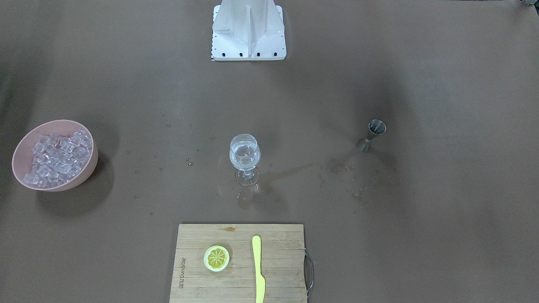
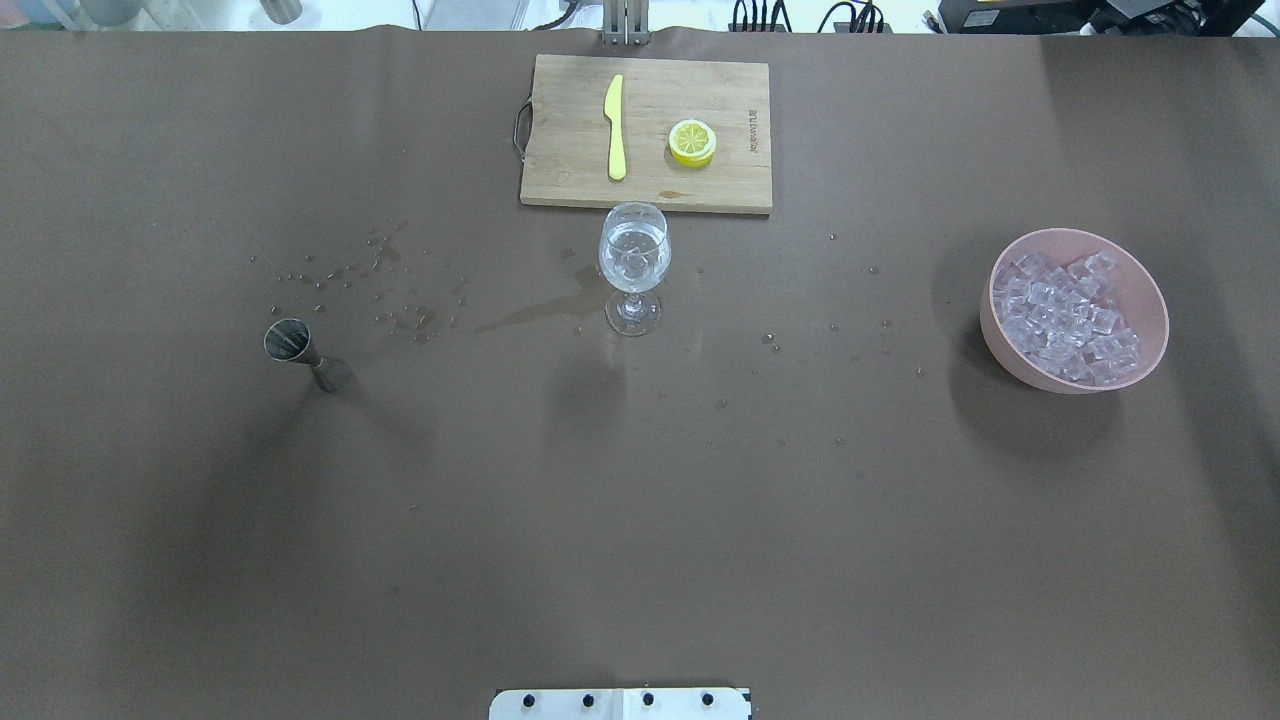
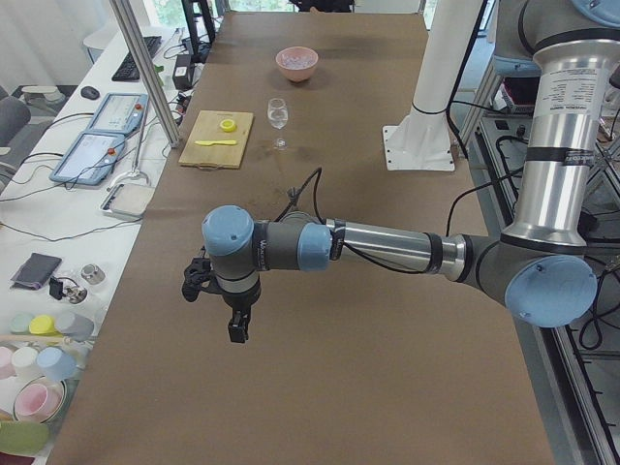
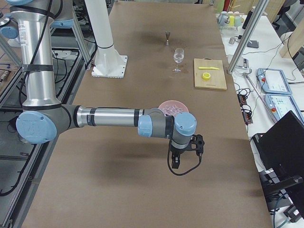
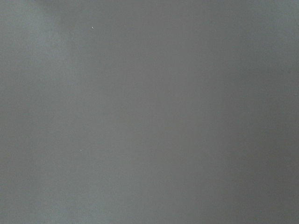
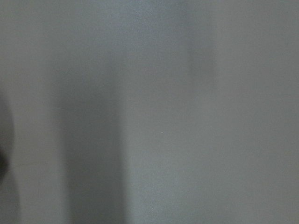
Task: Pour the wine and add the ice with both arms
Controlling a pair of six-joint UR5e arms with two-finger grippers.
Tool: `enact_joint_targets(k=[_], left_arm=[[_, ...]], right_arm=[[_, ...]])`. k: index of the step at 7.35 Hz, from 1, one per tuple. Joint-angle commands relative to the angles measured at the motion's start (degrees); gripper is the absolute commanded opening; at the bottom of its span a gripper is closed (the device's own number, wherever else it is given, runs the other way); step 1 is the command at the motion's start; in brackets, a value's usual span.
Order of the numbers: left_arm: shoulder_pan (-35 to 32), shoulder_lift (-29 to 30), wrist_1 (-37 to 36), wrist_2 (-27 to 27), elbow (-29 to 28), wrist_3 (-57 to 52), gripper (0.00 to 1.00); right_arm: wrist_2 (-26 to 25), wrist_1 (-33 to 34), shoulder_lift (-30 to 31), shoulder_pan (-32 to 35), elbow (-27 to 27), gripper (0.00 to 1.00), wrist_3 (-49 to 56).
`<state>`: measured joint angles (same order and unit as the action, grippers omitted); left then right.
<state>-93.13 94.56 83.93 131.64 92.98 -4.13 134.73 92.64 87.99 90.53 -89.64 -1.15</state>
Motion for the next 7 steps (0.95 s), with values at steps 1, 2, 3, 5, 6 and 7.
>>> enact_joint_targets(k=[1, 2, 3, 5, 6, 7], left_arm=[[0.2, -0.3, 0.1, -0.1, -0.3, 0.0, 0.98], [0.2, -0.9, 0.1, -0.2, -0.7, -0.4, 0.98], [0.2, -1.9, 0.1, -0.1, -0.3, -0.5, 0.98], [0.2, -2.0, 0.1, -0.1, -0.6, -0.4, 0.98], [0.2, -2.0, 0.1, 0.0, -0.6, -0.4, 0.98], [0.2, -2.0, 0.1, 0.0, -0.6, -0.4, 0.98]], right_arm=[[0.0, 0.0, -0.3, 0.0, -0.1, 1.00, 0.0], [0.0, 0.0, -0.4, 0.0, -0.1, 1.00, 0.1], [0.0, 0.0, -0.4, 0.0, -0.1, 1.00, 0.1], [0.0, 0.0, -0.4, 0.0, -0.1, 1.00, 0.0], [0.0, 0.0, -0.4, 0.0, -0.2, 1.00, 0.1], [0.0, 0.0, -0.4, 0.0, -0.3, 1.00, 0.1]])
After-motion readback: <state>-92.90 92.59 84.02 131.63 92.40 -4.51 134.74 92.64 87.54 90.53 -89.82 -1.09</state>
